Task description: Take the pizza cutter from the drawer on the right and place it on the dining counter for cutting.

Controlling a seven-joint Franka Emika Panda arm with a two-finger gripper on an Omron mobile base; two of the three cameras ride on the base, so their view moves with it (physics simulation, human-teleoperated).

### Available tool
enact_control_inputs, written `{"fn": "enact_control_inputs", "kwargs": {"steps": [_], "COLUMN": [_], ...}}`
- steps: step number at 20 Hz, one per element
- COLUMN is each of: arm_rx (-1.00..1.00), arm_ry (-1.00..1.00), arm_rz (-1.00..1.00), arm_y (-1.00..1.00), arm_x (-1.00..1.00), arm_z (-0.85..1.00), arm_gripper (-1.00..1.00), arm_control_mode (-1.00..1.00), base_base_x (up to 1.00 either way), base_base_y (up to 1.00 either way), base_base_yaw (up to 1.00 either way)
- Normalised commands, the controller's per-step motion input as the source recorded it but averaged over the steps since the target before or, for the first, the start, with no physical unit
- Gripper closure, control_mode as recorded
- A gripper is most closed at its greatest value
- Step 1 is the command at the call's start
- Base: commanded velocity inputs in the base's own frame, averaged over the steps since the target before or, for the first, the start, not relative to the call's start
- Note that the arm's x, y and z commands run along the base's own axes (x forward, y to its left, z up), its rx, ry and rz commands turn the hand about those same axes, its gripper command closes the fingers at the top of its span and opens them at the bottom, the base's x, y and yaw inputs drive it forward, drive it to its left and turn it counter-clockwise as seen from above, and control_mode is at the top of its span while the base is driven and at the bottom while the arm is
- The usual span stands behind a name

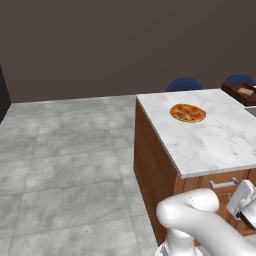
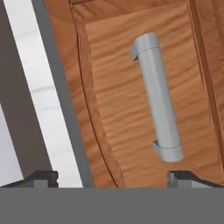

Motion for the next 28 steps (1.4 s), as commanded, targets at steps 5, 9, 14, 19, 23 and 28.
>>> {"fn": "enact_control_inputs", "kwargs": {"steps": [5, 9, 14, 19, 23, 28], "arm_rx": [0.00, 0.00, 0.00, 0.00, 0.00, 0.00], "arm_ry": [0.00, 0.00, 0.00, 0.00, -0.01, -0.01], "arm_rz": [0.00, 0.00, 0.00, 0.00, 0.00, 0.00], "arm_y": [-0.01, -0.05, -0.08, -0.17, -0.23, -0.23], "arm_x": [0.29, 0.28, 0.28, 0.16, 0.09, 0.13], "arm_z": [-0.22, -0.19, -0.20, -0.25, -0.29, -0.26], "arm_gripper": [-1.00, -1.00, -1.00, -1.00, -1.00, -1.00], "arm_control_mode": [-1.00, -1.00, -1.00, -1.00, -1.00, -1.00], "base_base_x": [0.00, 0.00, 0.00, 0.00, 0.00, 0.00], "base_base_y": [0.00, 0.00, 0.00, 0.00, 0.00, 0.00], "base_base_yaw": [0.00, 0.00, 0.00, 0.00, 0.00, 0.00]}}
